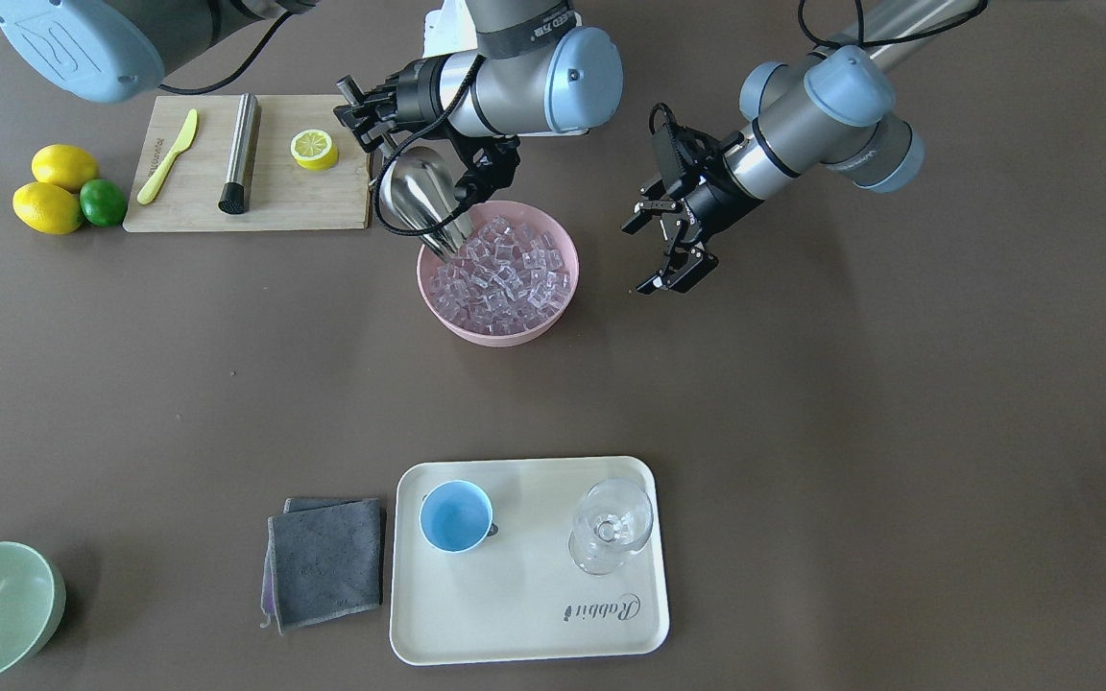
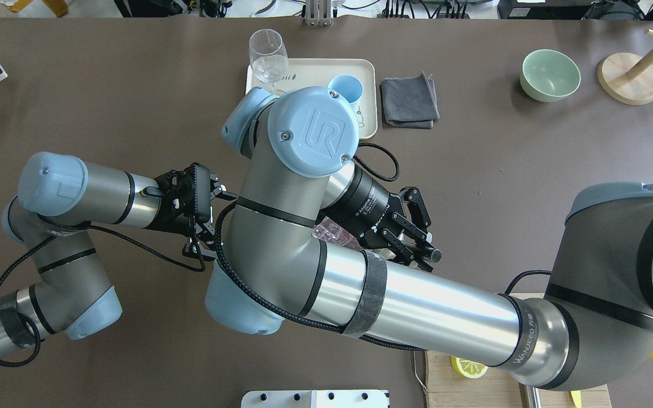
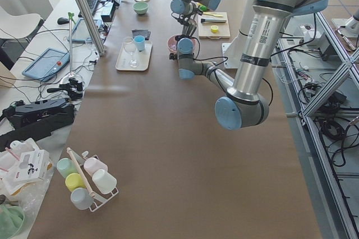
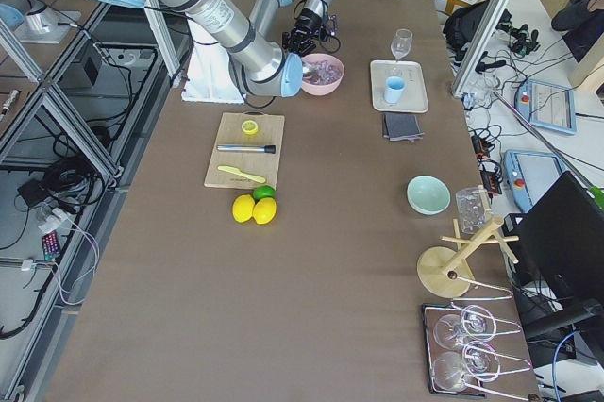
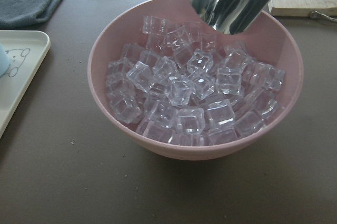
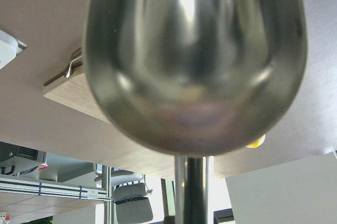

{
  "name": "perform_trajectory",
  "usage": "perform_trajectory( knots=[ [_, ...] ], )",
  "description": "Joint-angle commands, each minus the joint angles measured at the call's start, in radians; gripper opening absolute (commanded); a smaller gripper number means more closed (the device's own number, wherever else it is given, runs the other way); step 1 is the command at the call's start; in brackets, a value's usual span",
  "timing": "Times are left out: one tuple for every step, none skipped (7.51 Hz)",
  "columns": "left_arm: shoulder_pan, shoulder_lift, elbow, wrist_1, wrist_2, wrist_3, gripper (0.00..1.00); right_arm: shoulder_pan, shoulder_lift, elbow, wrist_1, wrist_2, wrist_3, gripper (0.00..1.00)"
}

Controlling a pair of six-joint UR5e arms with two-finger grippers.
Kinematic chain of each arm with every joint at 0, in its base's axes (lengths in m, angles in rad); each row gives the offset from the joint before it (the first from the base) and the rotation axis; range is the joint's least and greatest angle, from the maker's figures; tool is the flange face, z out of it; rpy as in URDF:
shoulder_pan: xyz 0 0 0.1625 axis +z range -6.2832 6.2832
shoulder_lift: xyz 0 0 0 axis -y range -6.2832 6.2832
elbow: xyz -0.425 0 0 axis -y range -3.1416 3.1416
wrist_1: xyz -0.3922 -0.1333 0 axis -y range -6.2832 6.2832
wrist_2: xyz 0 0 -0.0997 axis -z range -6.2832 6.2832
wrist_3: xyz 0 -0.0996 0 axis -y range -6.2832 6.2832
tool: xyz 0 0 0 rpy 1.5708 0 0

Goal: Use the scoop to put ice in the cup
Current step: 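Lower the scoop into the ice while the left gripper steadies the bowl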

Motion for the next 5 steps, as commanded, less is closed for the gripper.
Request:
perform_trajectory(
  knots=[
    [0.093,-0.017,0.003,0.022,0.089,0.000,0.98,-0.008,0.005,-0.039,0.019,-0.012,-0.002,0.00],
    [0.111,-0.011,0.005,0.003,0.096,-0.001,0.98,-0.012,0.003,-0.056,0.039,-0.013,-0.002,0.00],
    [0.122,0.003,0.003,0.003,0.092,-0.007,0.98,-0.017,0.003,-0.061,0.042,-0.015,0.000,0.00],
    [0.120,0.003,0.003,0.006,0.092,-0.007,0.98,-0.020,0.002,-0.068,0.054,-0.018,0.000,0.00],
    [0.123,0.002,0.003,0.003,0.092,-0.006,0.98,-0.023,-0.003,-0.073,0.071,-0.018,0.004,0.00]
  ],
)
